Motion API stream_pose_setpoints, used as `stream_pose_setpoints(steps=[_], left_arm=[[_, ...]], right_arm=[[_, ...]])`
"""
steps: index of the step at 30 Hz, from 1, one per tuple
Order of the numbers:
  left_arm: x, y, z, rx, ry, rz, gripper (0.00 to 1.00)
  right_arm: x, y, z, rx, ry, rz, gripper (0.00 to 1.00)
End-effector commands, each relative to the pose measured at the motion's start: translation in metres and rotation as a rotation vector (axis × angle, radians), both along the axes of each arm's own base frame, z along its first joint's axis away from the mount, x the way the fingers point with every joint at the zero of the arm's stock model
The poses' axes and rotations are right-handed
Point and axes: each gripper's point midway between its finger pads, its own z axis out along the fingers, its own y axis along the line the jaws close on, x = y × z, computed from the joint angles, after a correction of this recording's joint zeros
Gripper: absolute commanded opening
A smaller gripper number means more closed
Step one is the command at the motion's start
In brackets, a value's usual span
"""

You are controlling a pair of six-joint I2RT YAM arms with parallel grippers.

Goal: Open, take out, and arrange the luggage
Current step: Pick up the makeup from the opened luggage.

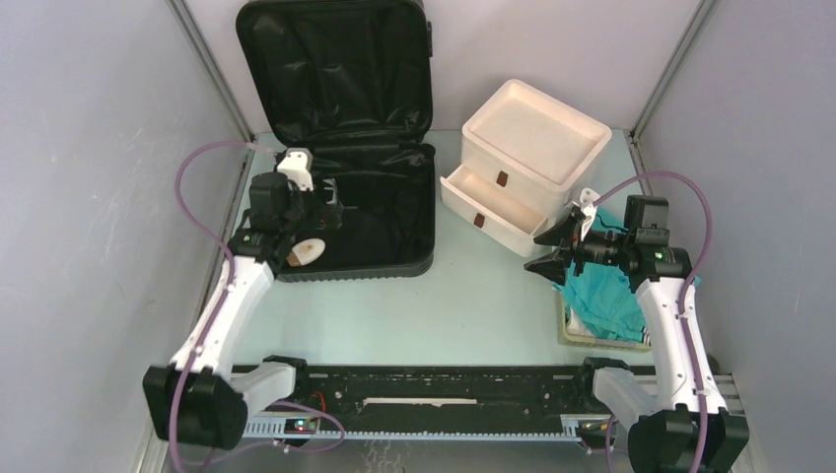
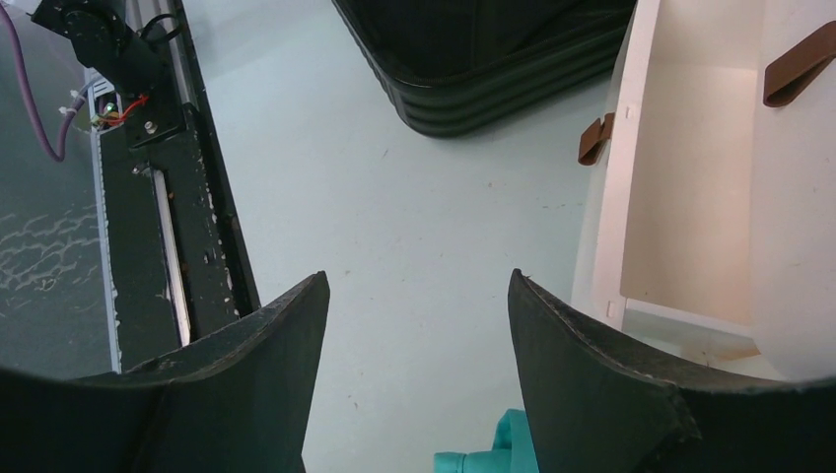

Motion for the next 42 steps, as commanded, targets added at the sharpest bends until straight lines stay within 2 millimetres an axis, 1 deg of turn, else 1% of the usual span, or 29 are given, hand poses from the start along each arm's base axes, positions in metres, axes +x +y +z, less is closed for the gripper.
stream_pose_setpoints(steps=[1, 5, 6, 7, 9, 11, 13, 14, 16, 19, 21, 24, 28, 36, 42], left_arm=[[0.024, 0.029, -0.019, -0.032, 0.108, 0.149, 1.00], [0.041, 0.066, -0.050, 0.038, 0.261, 0.300, 1.00], [0.045, 0.069, -0.058, 0.044, 0.303, 0.308, 1.00], [0.048, 0.078, -0.066, 0.042, 0.345, 0.329, 1.00], [0.054, 0.086, -0.081, 0.047, 0.402, 0.334, 1.00], [0.061, 0.090, -0.086, 0.070, 0.406, 0.315, 1.00], [0.066, 0.099, -0.091, 0.116, 0.399, 0.328, 1.00], [0.069, 0.105, -0.093, 0.146, 0.400, 0.349, 0.96], [0.075, 0.111, -0.102, 0.183, 0.427, 0.354, 0.88], [0.082, 0.111, -0.117, 0.196, 0.467, 0.337, 0.76], [0.087, 0.112, -0.126, 0.201, 0.489, 0.336, 0.65], [0.092, 0.116, -0.137, 0.223, 0.517, 0.343, 0.59], [0.094, 0.122, -0.147, 0.255, 0.542, 0.358, 0.58], [0.088, 0.128, -0.175, 0.295, 0.633, 0.373, 0.57], [0.084, 0.129, -0.188, 0.305, 0.683, 0.369, 0.58]], right_arm=[[0.006, 0.002, 0.005, -0.021, -0.055, 0.012, 0.75], [0.007, 0.002, 0.003, -0.031, -0.053, 0.010, 0.75], [0.007, 0.002, 0.003, -0.033, -0.054, 0.009, 0.75], [0.007, 0.003, 0.003, -0.035, -0.055, 0.009, 0.75], [0.008, 0.003, 0.002, -0.041, -0.055, 0.006, 0.75], [0.008, 0.003, 0.002, -0.044, -0.058, 0.006, 0.75], [0.007, 0.003, 0.002, -0.046, -0.058, 0.008, 0.75], [0.007, 0.004, 0.002, -0.047, -0.059, 0.009, 0.75], [0.007, 0.004, 0.002, -0.050, -0.059, 0.009, 0.75], [0.007, 0.004, 0.000, -0.054, -0.055, 0.009, 0.75], [0.007, 0.004, -0.001, -0.055, -0.052, 0.009, 0.75], [0.008, 0.004, -0.001, -0.057, -0.053, 0.009, 0.75], [0.008, 0.004, -0.003, -0.060, -0.044, 0.010, 0.75], [0.009, 0.005, -0.007, -0.070, -0.036, 0.014, 0.75], [0.009, 0.005, -0.006, -0.073, -0.040, 0.015, 0.75]])
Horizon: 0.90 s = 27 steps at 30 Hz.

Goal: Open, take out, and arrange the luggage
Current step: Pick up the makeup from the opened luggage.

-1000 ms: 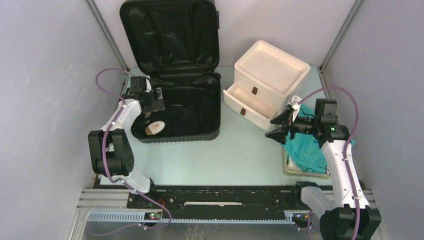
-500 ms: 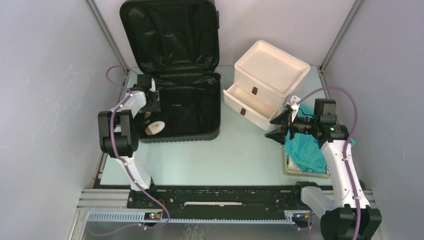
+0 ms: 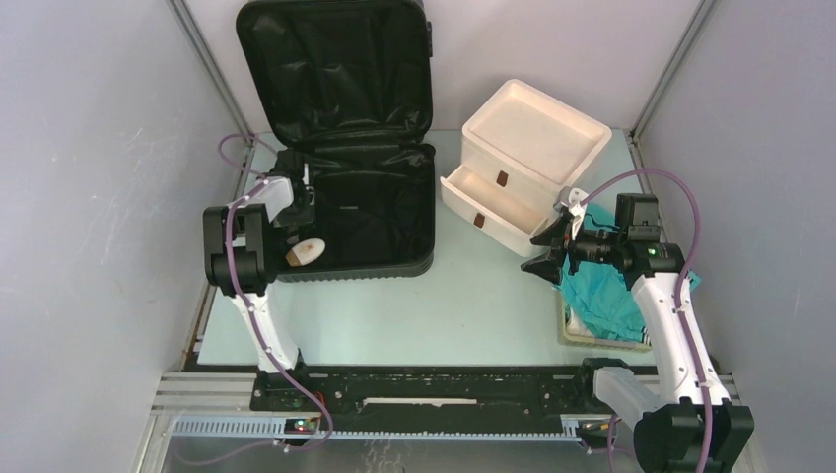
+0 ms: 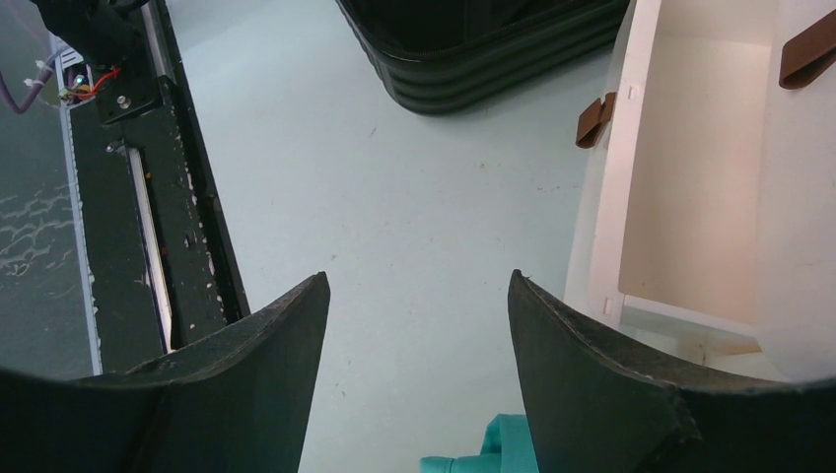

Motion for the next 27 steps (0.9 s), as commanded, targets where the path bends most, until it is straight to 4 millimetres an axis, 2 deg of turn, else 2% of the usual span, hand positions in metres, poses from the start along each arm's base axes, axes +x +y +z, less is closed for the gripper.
stream_pose_setpoints(steps=[1, 3, 10, 15, 19, 27], left_arm=[[0.007, 0.003, 0.004, 0.011, 0.016, -0.008, 0.58], [0.006, 0.002, 0.001, 0.010, 0.024, -0.009, 0.57], [0.007, 0.003, 0.001, 0.016, 0.025, -0.006, 0.25], [0.012, 0.003, 0.032, 0.037, -0.060, -0.006, 0.03], [0.012, 0.002, 0.064, 0.052, -0.159, -0.003, 0.00], [0.007, 0.001, 0.106, 0.068, -0.306, 0.009, 0.00]], right_arm=[[0.003, 0.001, 0.007, -0.006, -0.051, 0.015, 0.75], [0.002, 0.001, 0.008, -0.006, -0.052, 0.015, 0.75], [0.003, 0.001, 0.007, -0.008, -0.051, 0.012, 0.75], [0.002, 0.001, 0.007, -0.006, -0.050, 0.013, 0.75], [0.002, 0.001, 0.007, -0.001, -0.046, 0.017, 0.75], [0.001, 0.002, 0.007, 0.005, -0.038, 0.020, 0.75]])
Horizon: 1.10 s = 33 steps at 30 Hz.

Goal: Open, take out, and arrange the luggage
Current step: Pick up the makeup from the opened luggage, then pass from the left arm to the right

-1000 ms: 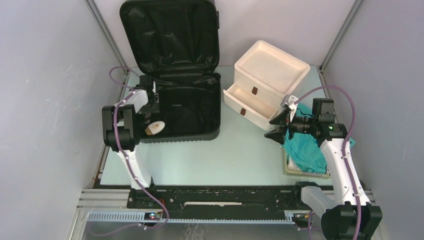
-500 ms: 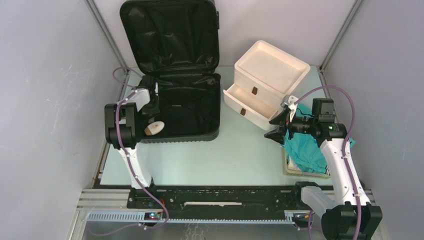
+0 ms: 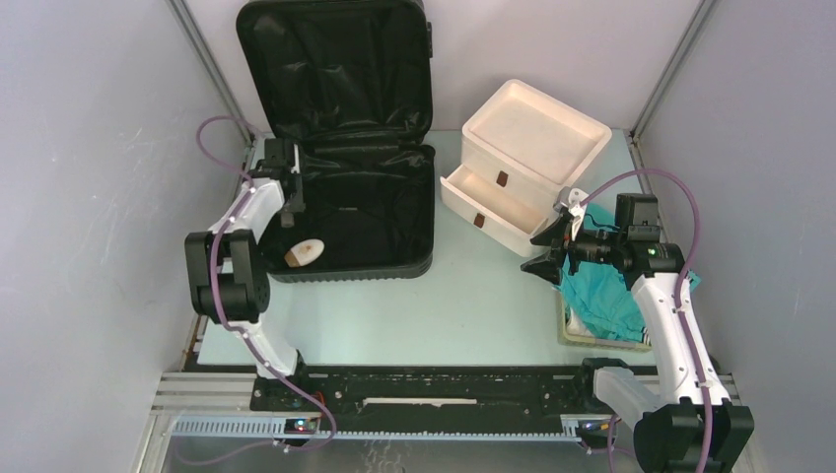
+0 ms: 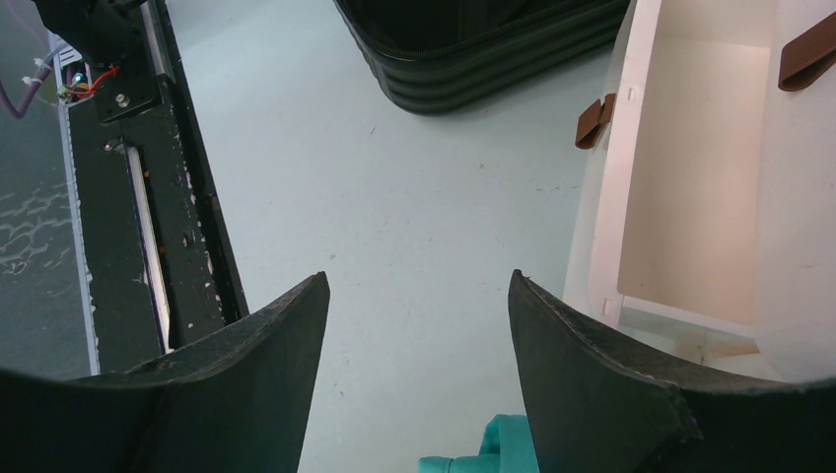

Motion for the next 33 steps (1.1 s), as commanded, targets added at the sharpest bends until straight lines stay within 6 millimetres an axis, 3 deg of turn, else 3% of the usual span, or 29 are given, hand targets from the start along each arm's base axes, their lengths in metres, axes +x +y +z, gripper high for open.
stream_pose_setpoints(steps=[1, 9, 14, 20, 25, 28, 33], left_arm=[[0.006, 0.001, 0.044, 0.037, -0.162, 0.006, 0.00], [-0.004, -0.023, 0.093, -0.003, -0.331, -0.102, 0.00], [-0.019, -0.090, 0.124, -0.183, -0.448, -0.356, 0.00], [-0.070, -0.180, 0.167, -0.537, -0.627, -0.661, 0.00], [-0.135, -0.247, 0.195, -0.696, -0.775, -0.913, 0.00], [-0.176, -0.279, 0.211, -0.788, -0.865, -1.007, 0.00], [-0.217, -0.309, 0.221, -0.942, -0.972, -1.011, 0.00]], right_arm=[[0.001, 0.001, 0.007, 0.009, -0.030, 0.016, 0.75], [-0.003, 0.005, 0.009, 0.035, -0.024, 0.043, 0.75], [-0.008, 0.007, 0.013, 0.062, -0.024, 0.068, 0.75], [-0.016, 0.011, 0.020, 0.121, -0.016, 0.112, 0.75], [-0.032, 0.019, 0.026, 0.172, -0.049, 0.200, 0.80], [-0.042, 0.027, 0.034, 0.215, -0.031, 0.247, 0.80], [-0.057, 0.045, 0.043, 0.265, 0.031, 0.339, 0.80]])
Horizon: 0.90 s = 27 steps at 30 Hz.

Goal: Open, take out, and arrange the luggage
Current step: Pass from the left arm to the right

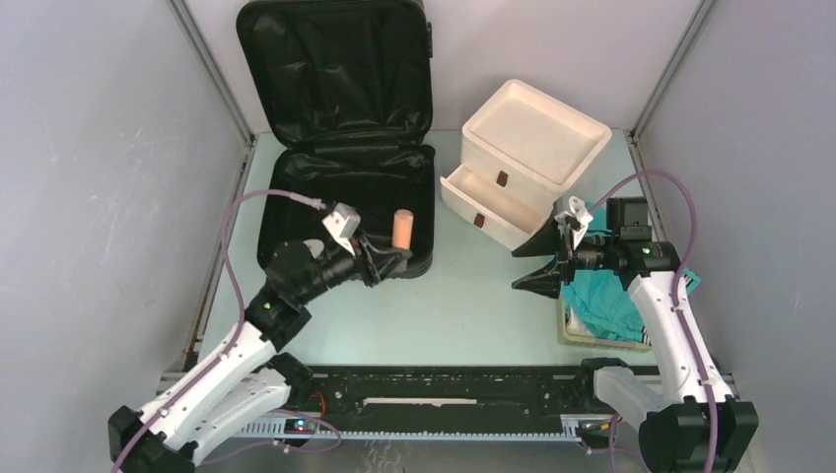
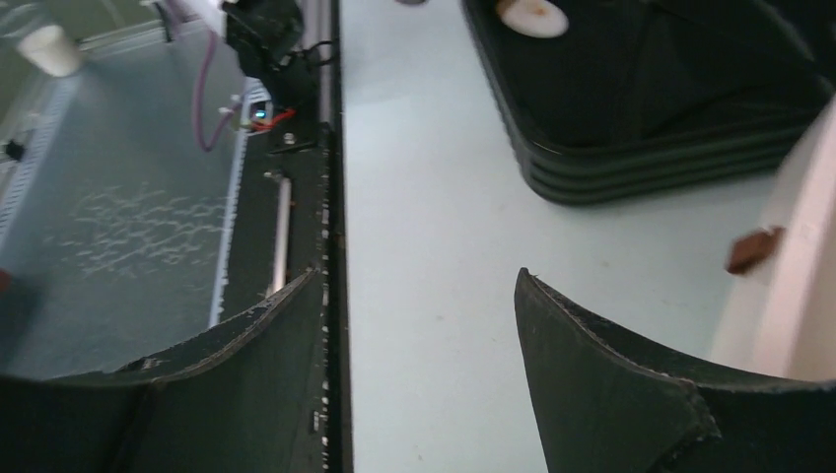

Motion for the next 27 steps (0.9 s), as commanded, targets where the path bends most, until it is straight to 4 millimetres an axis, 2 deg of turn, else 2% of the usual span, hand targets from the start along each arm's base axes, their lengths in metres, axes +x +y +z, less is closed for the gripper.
stream_pose_setpoints(steps=[1, 6, 13, 18, 23, 27], left_arm=[[-0.028, -0.026, 0.045, -0.234, -0.103, -0.041, 0.00], [-0.048, -0.065, 0.045, -0.254, -0.093, -0.049, 0.00], [-0.051, -0.117, 0.044, -0.221, -0.057, -0.017, 0.00], [-0.051, -0.136, 0.043, -0.213, -0.033, -0.002, 0.00], [-0.053, -0.149, 0.044, -0.209, -0.025, -0.012, 0.00], [-0.054, -0.155, 0.043, -0.229, -0.009, -0.018, 0.00]], right_arm=[[-0.021, 0.020, 0.019, 0.070, 0.025, 0.128, 0.80], [-0.034, 0.033, 0.027, 0.086, 0.053, 0.207, 0.79], [-0.029, 0.042, 0.037, 0.073, 0.130, 0.122, 0.80], [-0.026, 0.046, 0.046, 0.100, 0.216, 0.069, 0.79], [-0.005, 0.052, 0.044, 0.108, 0.318, -0.099, 0.76], [-0.014, 0.060, 0.049, 0.122, 0.337, -0.069, 0.73]])
